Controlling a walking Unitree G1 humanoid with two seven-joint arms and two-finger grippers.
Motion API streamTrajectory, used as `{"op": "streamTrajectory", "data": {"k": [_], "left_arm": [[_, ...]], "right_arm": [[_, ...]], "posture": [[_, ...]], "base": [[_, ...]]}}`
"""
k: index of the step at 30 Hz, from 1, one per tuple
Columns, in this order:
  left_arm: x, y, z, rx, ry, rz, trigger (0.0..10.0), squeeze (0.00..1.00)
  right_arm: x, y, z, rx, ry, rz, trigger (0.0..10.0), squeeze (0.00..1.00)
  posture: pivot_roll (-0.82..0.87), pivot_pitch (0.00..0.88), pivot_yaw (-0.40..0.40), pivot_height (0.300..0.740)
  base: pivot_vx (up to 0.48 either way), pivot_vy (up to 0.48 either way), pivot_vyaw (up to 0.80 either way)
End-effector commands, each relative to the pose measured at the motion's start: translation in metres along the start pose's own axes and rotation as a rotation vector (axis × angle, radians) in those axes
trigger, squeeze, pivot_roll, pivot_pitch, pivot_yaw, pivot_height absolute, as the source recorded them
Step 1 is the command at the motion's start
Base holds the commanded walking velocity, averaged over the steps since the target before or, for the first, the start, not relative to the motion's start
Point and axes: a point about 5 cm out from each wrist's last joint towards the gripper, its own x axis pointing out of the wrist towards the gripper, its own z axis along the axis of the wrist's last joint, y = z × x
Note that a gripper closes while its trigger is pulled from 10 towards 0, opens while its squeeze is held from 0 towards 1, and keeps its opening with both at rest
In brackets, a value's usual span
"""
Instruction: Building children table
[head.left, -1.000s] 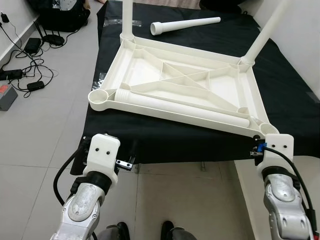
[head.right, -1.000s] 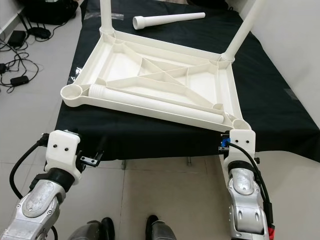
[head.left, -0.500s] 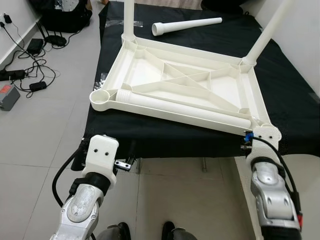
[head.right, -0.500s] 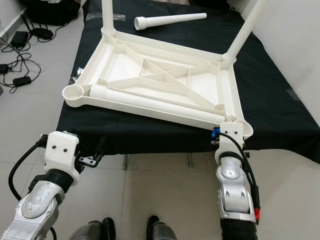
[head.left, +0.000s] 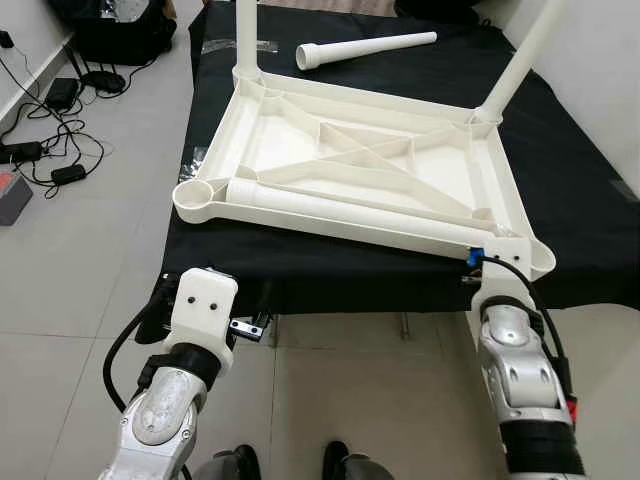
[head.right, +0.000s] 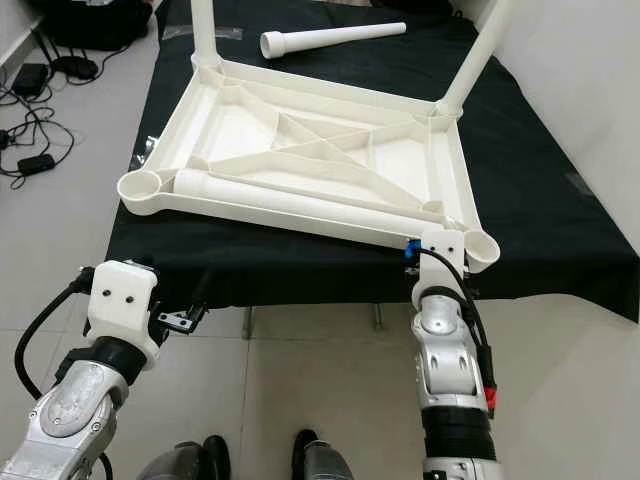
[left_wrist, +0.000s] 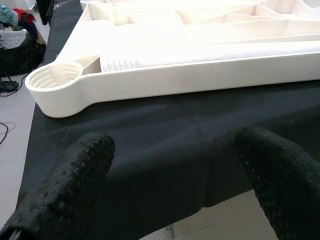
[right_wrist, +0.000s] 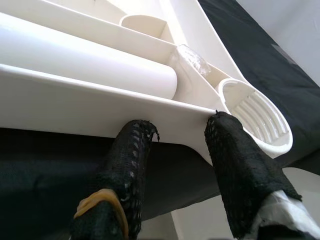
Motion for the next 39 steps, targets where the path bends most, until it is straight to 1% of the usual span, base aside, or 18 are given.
{"op": "streamTrajectory", "data": {"k": [1,2,7,9,12,13,14,15,16,17,19,21,22,23,26,29,34,39], "left_arm": [[-0.002,-0.002,-0.001,-0.004,0.015,-0.006,10.0,0.0],[-0.002,-0.002,-0.001,-0.004,0.015,-0.006,10.0,0.0],[-0.002,-0.003,-0.002,-0.006,0.016,-0.006,10.0,0.0],[-0.001,-0.004,-0.002,-0.008,0.015,-0.008,10.0,0.0],[-0.001,-0.004,-0.003,-0.007,0.015,-0.007,10.0,0.0],[-0.001,-0.003,-0.004,-0.007,0.017,-0.005,10.0,0.0],[-0.001,-0.003,-0.004,-0.007,0.017,-0.005,10.0,0.0],[-0.001,-0.003,-0.005,-0.007,0.02,-0.003,10.0,0.0],[-0.001,-0.002,-0.007,-0.007,0.023,-0.002,10.0,0.0],[-0.002,-0.002,-0.008,-0.008,0.03,-0.001,10.0,0.0],[-0.002,-0.001,-0.011,-0.009,0.043,-0.001,10.0,0.0],[-0.002,-0.001,-0.013,-0.009,0.048,-0.002,10.0,0.0],[-0.003,-0.003,-0.016,-0.015,0.066,-0.021,10.0,0.0],[-0.003,-0.003,-0.016,-0.015,0.066,-0.021,10.0,0.0],[-0.005,-0.005,-0.022,-0.033,0.086,-0.036,10.0,0.0],[-0.008,-0.009,-0.027,-0.044,0.101,-0.047,10.0,0.0],[-0.01,-0.012,-0.031,-0.062,0.118,-0.05,10.0,0.0],[-0.013,-0.019,-0.037,-0.075,0.131,-0.068,10.0,0.0]], "right_arm": [[0.001,-0.001,0.002,-0.009,-0.023,-0.015,10.0,0.0],[0.001,-0.001,0.002,-0.009,-0.023,-0.015,10.0,0.0],[0.011,-0.013,0.02,0.053,-0.096,-0.063,10.0,0.0],[0.011,-0.011,0.025,0.077,-0.124,-0.046,10.0,0.0],[0.01,-0.009,0.026,0.08,-0.132,-0.034,10.0,0.0],[0.002,-0.002,0.029,0.12,-0.159,0.03,10.0,0.0],[0.002,-0.002,0.029,0.12,-0.159,0.03,10.0,0.0],[-0.003,0.001,0.03,0.15,-0.175,0.065,10.0,0.0],[-0.01,0.007,0.033,0.203,-0.191,0.122,10.0,0.0],[-0.02,0.011,0.035,0.228,-0.219,0.17,10.0,0.0],[-0.033,0.017,0.038,0.274,-0.246,0.243,10.0,0.0],[-0.036,0.02,0.039,0.292,-0.251,0.266,10.0,0.0],[-0.057,0.028,0.042,0.346,-0.272,0.35,10.0,0.0],[-0.057,0.028,0.042,0.346,-0.272,0.35,10.0,0.0],[-0.079,0.034,0.039,0.326,-0.292,0.385,10.0,0.0],[-0.092,0.039,0.035,0.324,-0.296,0.425,10.0,0.0],[-0.095,0.041,0.032,0.303,-0.303,0.437,10.0,0.0],[-0.1,0.043,0.028,0.276,-0.306,0.473,10.0,0.0]], "posture": [[0.09,0.253,-0.124,0.74],[0.09,0.253,-0.124,0.74],[0.08,0.243,-0.126,0.74],[0.08,0.238,-0.128,0.74],[0.08,0.236,-0.126,0.74],[0.08,0.225,-0.129,0.74],[0.08,0.225,-0.129,0.74],[0.09,0.222,-0.129,0.74],[0.08,0.218,-0.128,0.74],[0.08,0.212,-0.123,0.74],[0.08,0.203,-0.121,0.74],[0.08,0.203,-0.121,0.74],[0.09,0.189,-0.119,0.74],[0.09,0.189,-0.119,0.74],[0.09,0.173,-0.112,0.74],[0.09,0.162,-0.105,0.74],[0.08,0.147,-0.1,0.74],[0.09,0.125,-0.102,0.74]], "base": [[0.0,0.0,0.0],[0.0,0.0,0.0],[0.0,0.0,0.0],[0.0,0.0,0.0],[0.0,0.0,0.0],[0.0,0.0,0.0],[0.0,0.0,0.0],[0.0,0.0,0.0],[0.0,0.0,0.0],[0.0,0.0,0.0],[0.0,0.0,0.0],[0.0,0.0,0.0],[0.0,0.0,0.0],[0.0,0.0,0.0],[0.0,0.0,0.0],[0.0,0.0,0.0],[0.0,0.0,0.0],[0.0,0.0,0.0]]}}
